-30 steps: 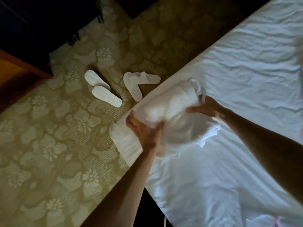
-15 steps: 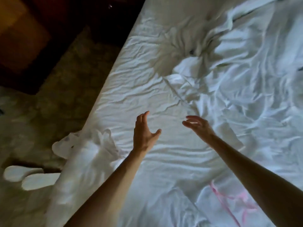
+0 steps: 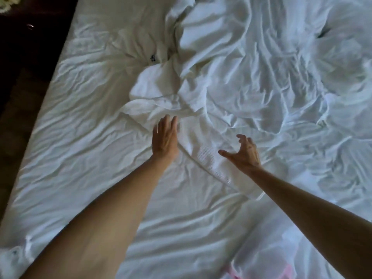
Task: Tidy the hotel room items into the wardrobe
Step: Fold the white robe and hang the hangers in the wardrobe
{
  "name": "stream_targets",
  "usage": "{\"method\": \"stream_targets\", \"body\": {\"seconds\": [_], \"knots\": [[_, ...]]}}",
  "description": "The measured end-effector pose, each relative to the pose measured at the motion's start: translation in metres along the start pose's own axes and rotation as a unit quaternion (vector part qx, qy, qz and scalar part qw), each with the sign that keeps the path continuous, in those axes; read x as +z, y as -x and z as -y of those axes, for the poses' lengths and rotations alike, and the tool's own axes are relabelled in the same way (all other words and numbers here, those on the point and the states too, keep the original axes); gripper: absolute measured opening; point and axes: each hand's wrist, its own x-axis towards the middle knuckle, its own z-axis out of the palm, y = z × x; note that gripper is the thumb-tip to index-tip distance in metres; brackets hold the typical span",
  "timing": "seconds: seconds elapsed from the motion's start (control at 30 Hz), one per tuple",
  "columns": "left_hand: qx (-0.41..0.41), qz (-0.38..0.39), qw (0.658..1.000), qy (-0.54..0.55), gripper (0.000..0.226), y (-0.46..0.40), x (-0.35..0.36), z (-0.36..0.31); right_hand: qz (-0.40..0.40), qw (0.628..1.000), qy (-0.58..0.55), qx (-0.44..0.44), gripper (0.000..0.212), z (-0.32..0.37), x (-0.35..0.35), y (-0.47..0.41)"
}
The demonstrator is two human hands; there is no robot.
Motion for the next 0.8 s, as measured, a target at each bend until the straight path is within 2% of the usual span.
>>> {"method": "stream_targets", "body": {"seconds": [0.07,0.1,0.17,0.2,0.23,0.33,0.43,0.53,0.6,0.8], "knots": [[0.035,0.028,0.998,-0.045,0.075,-0.034,0.008,-0.005,0.010,1.000,-0.009,0.012,0.101,-0.003,0.017,-0.022],[0.047,0.057,0.996,-0.046,0.061,-0.044,0.012,-0.008,0.005,1.000,-0.018,0.012,0.097,-0.001,0.025,-0.030],[0.033,0.088,0.996,-0.004,0.029,-0.050,0.019,-0.015,-0.014,0.998,-0.057,0.016,0.069,0.005,0.041,-0.041],[0.013,0.089,0.996,0.017,0.025,-0.047,0.025,-0.017,-0.019,0.997,-0.068,0.012,0.051,0.006,0.050,-0.041],[-0.010,0.089,0.996,0.030,0.030,-0.041,0.031,-0.020,-0.020,0.999,-0.048,-0.006,0.041,0.006,0.058,-0.039],[-0.068,0.095,0.991,0.067,0.043,-0.009,0.040,-0.031,-0.009,0.996,0.051,-0.076,0.056,-0.010,0.077,-0.018],[-0.082,0.120,0.986,0.078,0.042,0.032,0.038,-0.037,0.018,0.996,0.056,-0.069,0.038,-0.020,0.071,0.023],[-0.062,0.171,0.982,0.046,0.043,0.084,0.035,-0.035,0.040,0.993,0.085,-0.068,0.040,-0.037,0.069,0.073],[-0.051,0.200,0.978,0.027,0.043,0.111,0.034,-0.031,0.017,0.992,0.102,-0.072,0.046,-0.049,0.073,0.106],[-0.077,0.239,0.965,0.077,0.041,0.161,0.031,-0.032,-0.012,0.991,0.123,-0.050,0.035,-0.053,0.077,0.153]]}}
